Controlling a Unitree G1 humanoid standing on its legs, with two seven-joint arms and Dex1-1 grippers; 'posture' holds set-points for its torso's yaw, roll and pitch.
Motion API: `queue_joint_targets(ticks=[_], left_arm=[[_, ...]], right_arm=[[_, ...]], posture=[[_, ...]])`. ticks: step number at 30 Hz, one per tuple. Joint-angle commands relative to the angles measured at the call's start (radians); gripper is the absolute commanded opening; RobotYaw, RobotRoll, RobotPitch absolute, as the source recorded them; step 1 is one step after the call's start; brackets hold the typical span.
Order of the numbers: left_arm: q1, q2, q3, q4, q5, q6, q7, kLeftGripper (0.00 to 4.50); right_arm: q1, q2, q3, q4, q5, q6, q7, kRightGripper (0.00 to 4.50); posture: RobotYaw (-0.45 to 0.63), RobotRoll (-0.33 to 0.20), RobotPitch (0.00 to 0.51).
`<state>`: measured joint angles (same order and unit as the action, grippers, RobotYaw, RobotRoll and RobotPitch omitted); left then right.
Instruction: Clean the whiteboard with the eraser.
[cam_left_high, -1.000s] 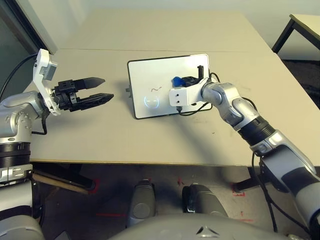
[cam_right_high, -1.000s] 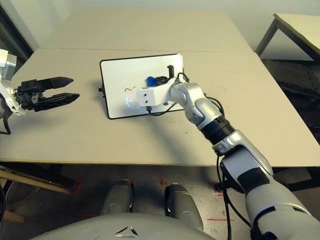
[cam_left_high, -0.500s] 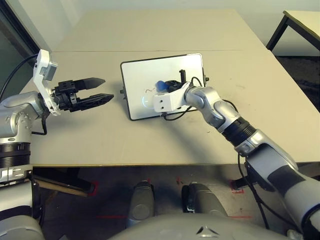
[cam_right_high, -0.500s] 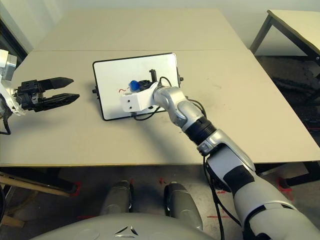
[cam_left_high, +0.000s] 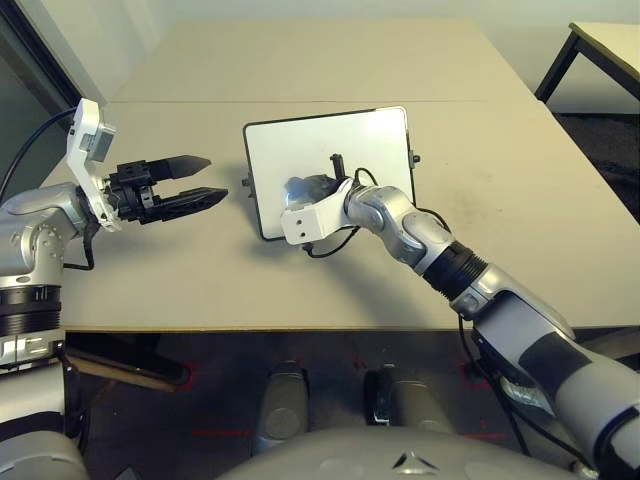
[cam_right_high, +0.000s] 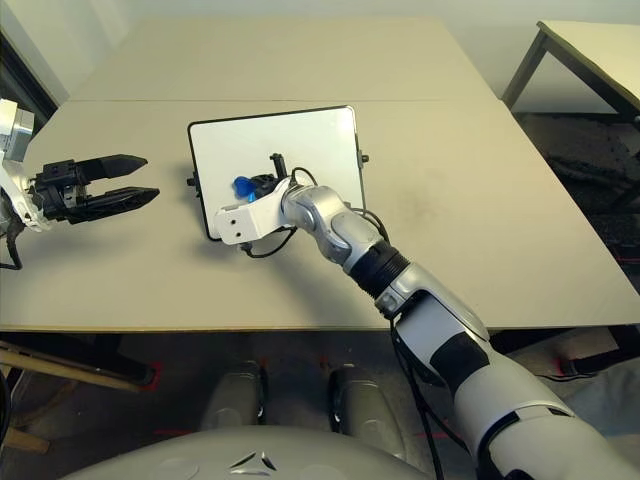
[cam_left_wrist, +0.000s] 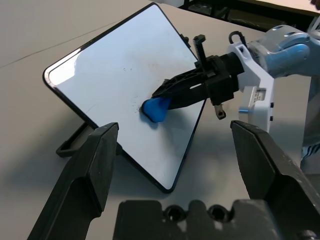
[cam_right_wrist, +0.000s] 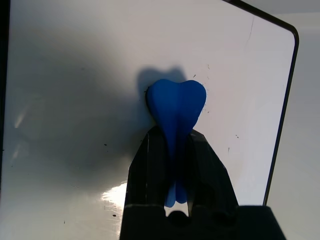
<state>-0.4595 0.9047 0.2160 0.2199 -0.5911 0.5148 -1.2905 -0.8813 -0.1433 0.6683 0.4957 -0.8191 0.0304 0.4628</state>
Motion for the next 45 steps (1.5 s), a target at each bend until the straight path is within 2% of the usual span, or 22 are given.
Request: queue_joint_targets(ticks=[1, 11, 21, 34, 45], left_arm=[[0.005, -0.004, 0.001, -0.009, 0.002, 0.003, 0.001, 4.50], [-0.006, -0.007, -0.006, 0.000, 0.008, -0.001, -0.002, 4.50], [-0.007, -0.008, -0.008, 0.001, 0.011, -0.004, -0.003, 4.50], [-0.005, -0.006, -0.004, -0.002, 0.009, -0.001, -0.002, 4.50], [-0.004, -0.005, -0.002, -0.005, 0.008, 0.002, 0.001, 4.50]], right_arm=[[-0.001, -0.010, 0.026, 0.076, -0.018, -0.005, 0.004, 0.33], [-0.020, -0.069, -0.040, 0.023, 0.018, 0.011, 0.016, 0.33], [-0.054, -0.076, -0.117, -0.086, 0.060, 0.060, 0.029, 0.33], [-0.028, -0.061, -0.038, -0.065, 0.024, 0.017, 0.032, 0.33], [0.015, -0.062, 0.034, -0.116, 0.008, -0.030, 0.141, 0.33]], posture=[[0.32, 0.000, 0.049], [0.31, 0.000, 0.042], [0.31, 0.000, 0.048], [0.31, 0.000, 0.052], [0.32, 0.000, 0.052]])
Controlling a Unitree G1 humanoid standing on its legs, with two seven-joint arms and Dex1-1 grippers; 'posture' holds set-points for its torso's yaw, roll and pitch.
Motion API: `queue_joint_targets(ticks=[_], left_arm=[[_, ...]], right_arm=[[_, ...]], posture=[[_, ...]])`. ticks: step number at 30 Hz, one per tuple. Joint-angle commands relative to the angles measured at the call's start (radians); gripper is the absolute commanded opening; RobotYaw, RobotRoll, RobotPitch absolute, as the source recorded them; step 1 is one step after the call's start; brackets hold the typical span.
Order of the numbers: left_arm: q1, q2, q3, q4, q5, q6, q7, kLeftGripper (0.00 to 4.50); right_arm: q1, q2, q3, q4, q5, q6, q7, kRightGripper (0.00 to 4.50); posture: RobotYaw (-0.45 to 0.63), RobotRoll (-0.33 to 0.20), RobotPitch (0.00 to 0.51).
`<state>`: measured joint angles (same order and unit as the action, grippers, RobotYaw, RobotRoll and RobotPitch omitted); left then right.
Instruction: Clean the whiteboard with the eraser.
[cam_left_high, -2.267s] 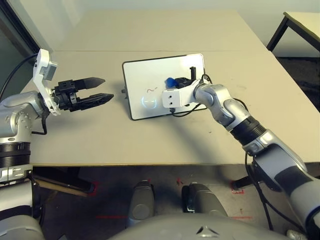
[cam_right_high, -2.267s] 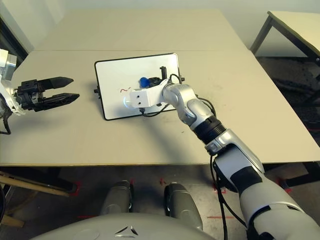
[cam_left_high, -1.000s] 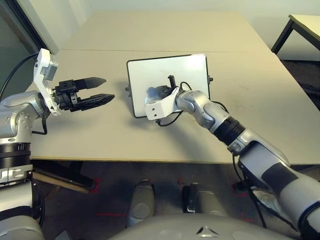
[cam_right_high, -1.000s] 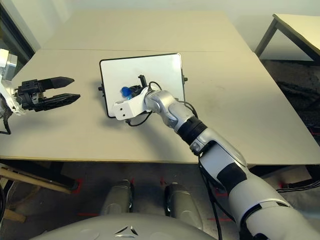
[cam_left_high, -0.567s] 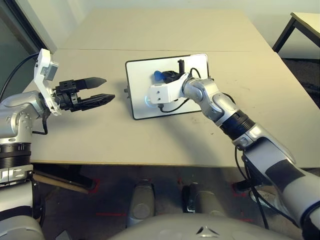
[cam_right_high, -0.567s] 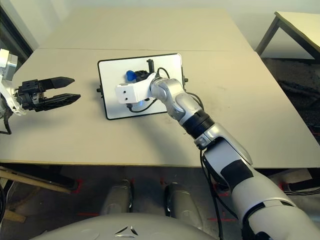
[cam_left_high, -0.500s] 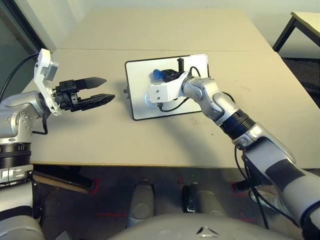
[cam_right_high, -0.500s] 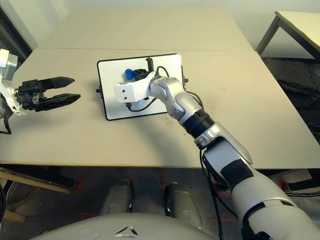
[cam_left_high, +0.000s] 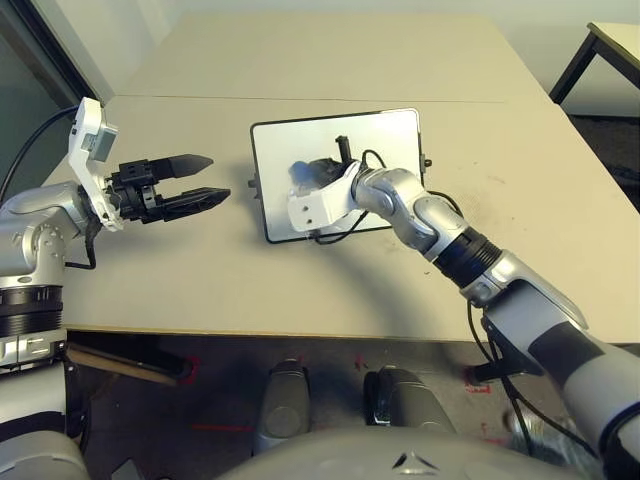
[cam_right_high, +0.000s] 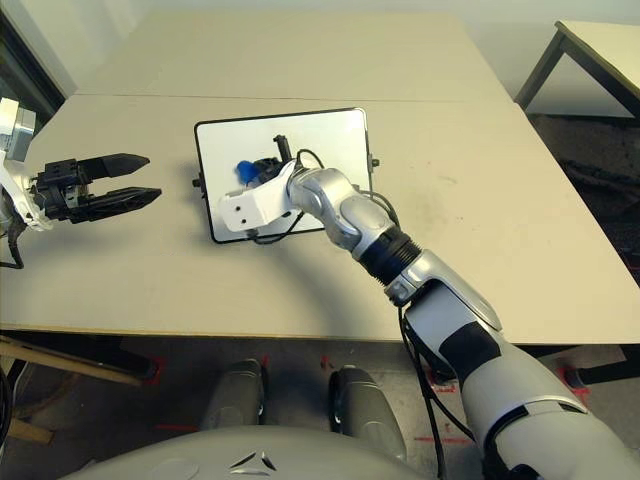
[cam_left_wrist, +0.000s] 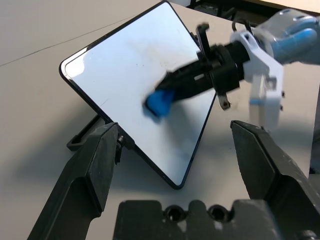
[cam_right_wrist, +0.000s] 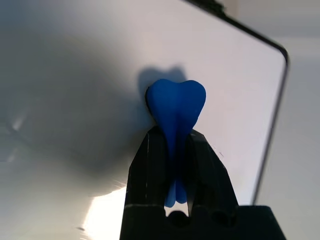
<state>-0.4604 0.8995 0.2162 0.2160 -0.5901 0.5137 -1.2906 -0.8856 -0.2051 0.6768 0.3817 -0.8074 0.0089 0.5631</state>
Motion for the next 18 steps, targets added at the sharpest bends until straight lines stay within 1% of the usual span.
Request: queue_joint_targets(ticks=[1, 3, 6, 18], left_arm=[[-0.002, 0.000, -0.002, -0.002, 0.007, 0.003, 0.002, 4.50], [-0.001, 0.000, -0.001, -0.003, 0.007, 0.003, 0.003, 4.50], [-0.002, -0.001, -0.001, -0.002, 0.008, 0.001, 0.004, 4.50], [-0.011, -0.005, -0.005, 0.006, 0.012, -0.006, 0.003, 4.50]], right_arm=[[0.026, 0.002, 0.025, -0.005, 0.009, -0.009, 0.060, 0.33], [0.037, 0.005, 0.021, -0.015, 0.025, -0.006, 0.084, 0.33], [0.036, 0.004, 0.013, -0.014, 0.017, -0.001, 0.083, 0.33], [-0.047, -0.010, -0.073, 0.057, 0.042, 0.047, 0.036, 0.33]], posture=[[0.32, 0.000, 0.052], [0.32, 0.000, 0.052], [0.32, 0.000, 0.052], [0.31, 0.000, 0.042]])
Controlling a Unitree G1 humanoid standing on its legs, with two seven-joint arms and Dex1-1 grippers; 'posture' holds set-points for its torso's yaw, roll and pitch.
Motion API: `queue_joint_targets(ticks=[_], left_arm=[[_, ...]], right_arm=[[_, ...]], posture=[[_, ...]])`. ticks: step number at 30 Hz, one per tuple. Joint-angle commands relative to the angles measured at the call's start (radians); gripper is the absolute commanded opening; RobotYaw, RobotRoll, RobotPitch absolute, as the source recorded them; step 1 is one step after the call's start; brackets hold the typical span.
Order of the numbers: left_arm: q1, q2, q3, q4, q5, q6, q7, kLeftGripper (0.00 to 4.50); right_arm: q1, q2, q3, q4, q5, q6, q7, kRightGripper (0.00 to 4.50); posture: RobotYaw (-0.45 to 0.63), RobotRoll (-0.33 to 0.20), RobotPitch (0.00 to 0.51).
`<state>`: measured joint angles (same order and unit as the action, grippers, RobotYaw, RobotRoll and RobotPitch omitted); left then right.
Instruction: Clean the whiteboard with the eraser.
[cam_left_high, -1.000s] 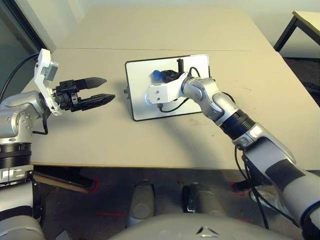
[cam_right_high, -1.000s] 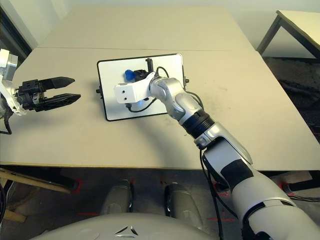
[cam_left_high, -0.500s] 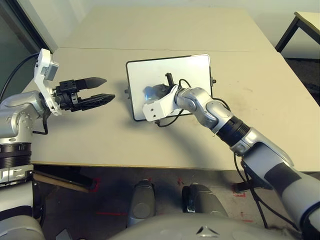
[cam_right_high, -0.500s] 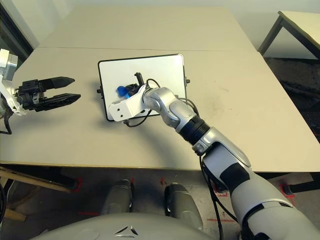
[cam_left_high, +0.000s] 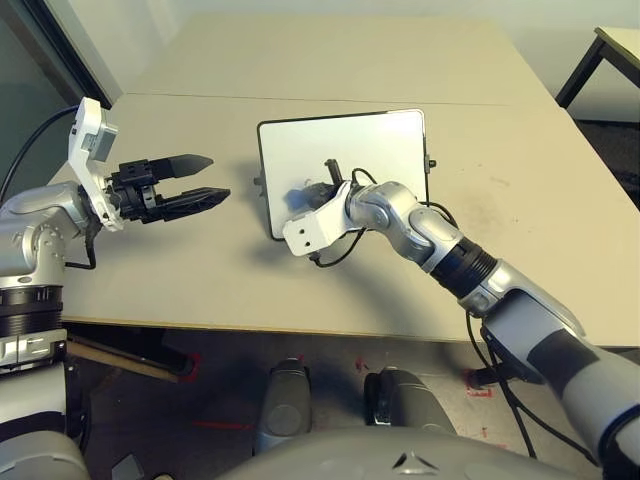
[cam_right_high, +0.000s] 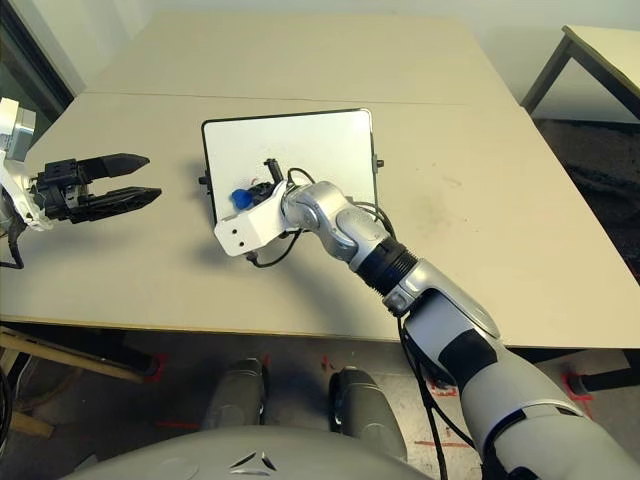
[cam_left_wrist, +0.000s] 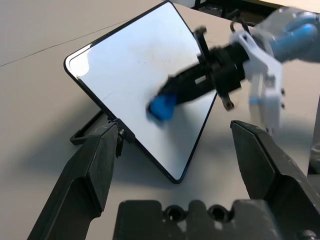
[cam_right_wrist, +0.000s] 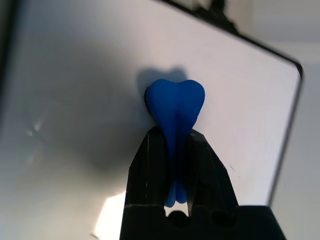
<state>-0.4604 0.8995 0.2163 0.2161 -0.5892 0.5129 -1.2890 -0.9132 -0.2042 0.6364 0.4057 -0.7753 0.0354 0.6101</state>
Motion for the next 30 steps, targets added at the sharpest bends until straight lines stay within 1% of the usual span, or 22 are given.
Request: queue_joint_targets(ticks=[1, 8, 15, 24, 30], left_arm=[[-0.012, -0.005, -0.006, 0.006, 0.011, -0.005, 0.002, 4.50], [-0.016, -0.010, -0.009, 0.009, 0.014, -0.010, 0.001, 4.50], [-0.017, -0.012, -0.010, 0.012, 0.017, -0.012, -0.001, 4.50], [-0.011, -0.015, -0.008, 0.003, 0.015, -0.007, 0.002, 4.50], [-0.006, -0.013, -0.006, -0.002, 0.013, -0.004, 0.003, 4.50]], right_arm=[[-0.028, -0.015, -0.038, 0.039, 0.011, 0.022, -0.015, 0.33], [-0.077, -0.035, -0.066, 0.102, 0.029, 0.012, -0.045, 0.33], [-0.088, -0.048, -0.072, 0.117, 0.035, -0.002, -0.047, 0.33], [0.010, -0.035, -0.013, 0.032, 0.009, -0.012, -0.014, 0.33], [0.073, -0.042, 0.025, -0.041, -0.005, -0.020, 0.030, 0.33]], posture=[[0.31, 0.000, 0.042], [0.31, 0.000, 0.035], [0.31, 0.000, 0.037], [0.31, 0.000, 0.042], [0.31, 0.000, 0.045]])
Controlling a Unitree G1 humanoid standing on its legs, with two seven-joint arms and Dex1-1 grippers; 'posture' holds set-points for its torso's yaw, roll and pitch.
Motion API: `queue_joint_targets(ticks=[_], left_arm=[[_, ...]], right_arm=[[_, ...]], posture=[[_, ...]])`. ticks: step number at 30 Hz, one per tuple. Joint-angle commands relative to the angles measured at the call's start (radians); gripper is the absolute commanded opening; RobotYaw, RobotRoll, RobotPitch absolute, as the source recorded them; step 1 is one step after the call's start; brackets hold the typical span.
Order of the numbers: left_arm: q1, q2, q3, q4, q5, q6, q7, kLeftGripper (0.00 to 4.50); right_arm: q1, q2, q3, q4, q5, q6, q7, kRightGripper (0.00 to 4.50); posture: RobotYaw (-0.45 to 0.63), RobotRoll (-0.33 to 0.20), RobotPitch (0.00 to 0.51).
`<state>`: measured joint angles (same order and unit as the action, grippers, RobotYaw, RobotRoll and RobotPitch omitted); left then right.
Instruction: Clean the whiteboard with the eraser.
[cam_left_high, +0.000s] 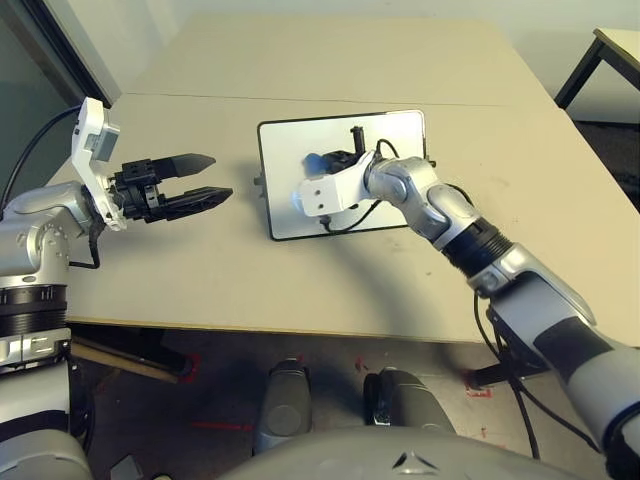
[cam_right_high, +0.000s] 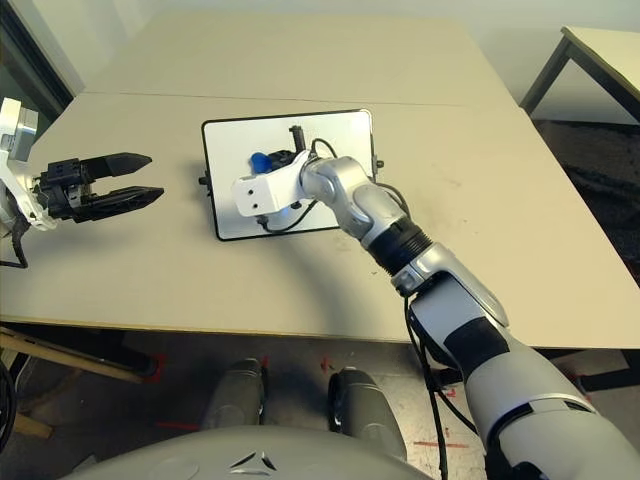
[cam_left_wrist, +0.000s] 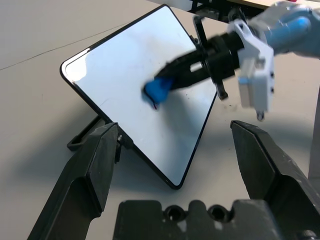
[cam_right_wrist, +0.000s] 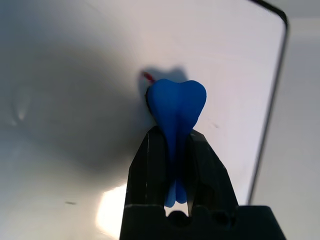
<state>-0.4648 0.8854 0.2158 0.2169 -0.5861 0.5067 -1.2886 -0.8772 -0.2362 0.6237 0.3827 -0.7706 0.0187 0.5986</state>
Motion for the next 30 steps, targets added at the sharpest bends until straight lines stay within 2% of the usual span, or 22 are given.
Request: queue_joint_targets(ticks=[1, 9, 18, 26, 30], left_arm=[[-0.002, 0.001, -0.006, -0.003, 0.010, 0.002, 0.002, 4.50], [-0.004, -0.001, -0.009, -0.003, 0.010, 0.004, 0.003, 4.50], [-0.003, -0.002, -0.007, -0.006, 0.009, 0.003, 0.010, 4.50], [-0.011, -0.015, -0.016, 0.005, 0.017, -0.013, 0.010, 4.50], [-0.032, -0.027, -0.030, 0.022, 0.024, -0.022, 0.004, 4.50]], right_arm=[[0.045, -0.011, 0.041, -0.029, -0.012, -0.004, 0.049, 0.33], [0.077, -0.007, 0.057, -0.078, -0.023, 0.008, 0.094, 0.33], [-0.006, 0.013, -0.007, -0.014, -0.008, 0.021, 0.036, 0.33], [-0.088, 0.037, -0.193, -0.055, 0.121, 0.110, -0.033, 0.33], [-0.063, 0.041, -0.396, -0.175, 0.296, 0.304, -0.004, 0.33]], posture=[[0.31, 0.000, 0.045], [0.31, 0.000, 0.048], [0.31, 0.000, 0.049], [0.30, 0.000, 0.044], [0.28, 0.000, 0.043]])
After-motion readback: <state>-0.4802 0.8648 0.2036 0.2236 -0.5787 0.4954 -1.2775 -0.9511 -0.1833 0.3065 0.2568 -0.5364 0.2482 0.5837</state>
